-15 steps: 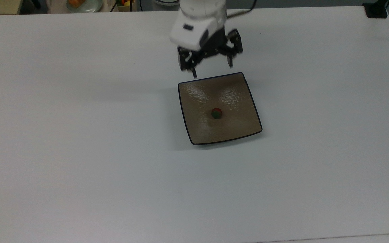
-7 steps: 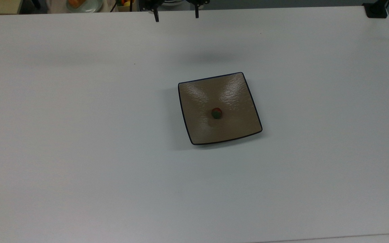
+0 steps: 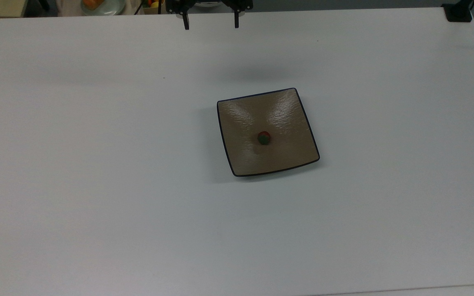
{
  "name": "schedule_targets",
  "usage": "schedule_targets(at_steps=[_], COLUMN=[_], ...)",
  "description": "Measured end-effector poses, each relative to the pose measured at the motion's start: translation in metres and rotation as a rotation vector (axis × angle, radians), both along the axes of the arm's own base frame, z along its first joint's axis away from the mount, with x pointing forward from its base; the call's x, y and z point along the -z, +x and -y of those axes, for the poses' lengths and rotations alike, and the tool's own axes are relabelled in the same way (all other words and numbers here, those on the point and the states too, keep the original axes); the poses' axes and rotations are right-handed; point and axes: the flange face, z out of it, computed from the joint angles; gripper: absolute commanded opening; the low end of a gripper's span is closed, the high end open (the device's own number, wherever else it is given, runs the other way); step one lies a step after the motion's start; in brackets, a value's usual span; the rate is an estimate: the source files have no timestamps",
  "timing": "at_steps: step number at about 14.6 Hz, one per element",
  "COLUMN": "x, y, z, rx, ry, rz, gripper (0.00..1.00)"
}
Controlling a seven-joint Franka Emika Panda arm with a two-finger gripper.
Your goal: Strawberries on a ceramic plate
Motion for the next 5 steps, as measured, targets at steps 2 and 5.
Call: schedule_targets(at_steps=[2,5], x=[0.0002,0.0012], y=[0.0017,0.0021], z=[-0.0007,-0.0007], rx=[0.0,0.001], ry=[0.003,0.003], rz=[0.016,0.016], gripper=[1.0,1.0])
